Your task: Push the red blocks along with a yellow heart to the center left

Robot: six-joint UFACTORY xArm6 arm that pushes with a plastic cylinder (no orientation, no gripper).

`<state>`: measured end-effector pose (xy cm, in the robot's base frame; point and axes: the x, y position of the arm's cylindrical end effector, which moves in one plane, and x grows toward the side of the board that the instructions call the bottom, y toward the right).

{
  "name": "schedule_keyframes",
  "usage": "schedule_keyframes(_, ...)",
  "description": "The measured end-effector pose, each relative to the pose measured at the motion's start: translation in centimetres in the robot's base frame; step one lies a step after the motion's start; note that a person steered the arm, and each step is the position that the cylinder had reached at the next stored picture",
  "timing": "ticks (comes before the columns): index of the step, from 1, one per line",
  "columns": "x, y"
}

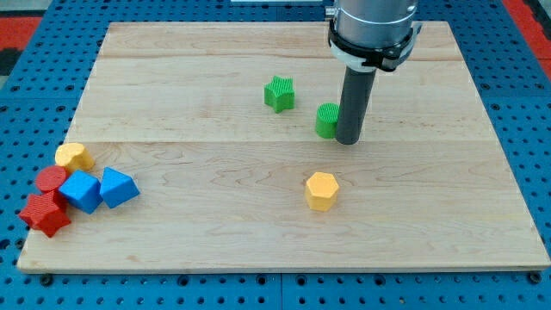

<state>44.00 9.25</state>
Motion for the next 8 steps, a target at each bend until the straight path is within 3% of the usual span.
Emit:
schedule_keyframes(2,-4.3,-5.1)
schedule_keyframes(3,-4.1,-5.7)
schedule_keyframes(4,0.5,-5.7)
schedule_keyframes(6,6.2,-16.6)
schedule_keyframes(8,14.6,-22.8)
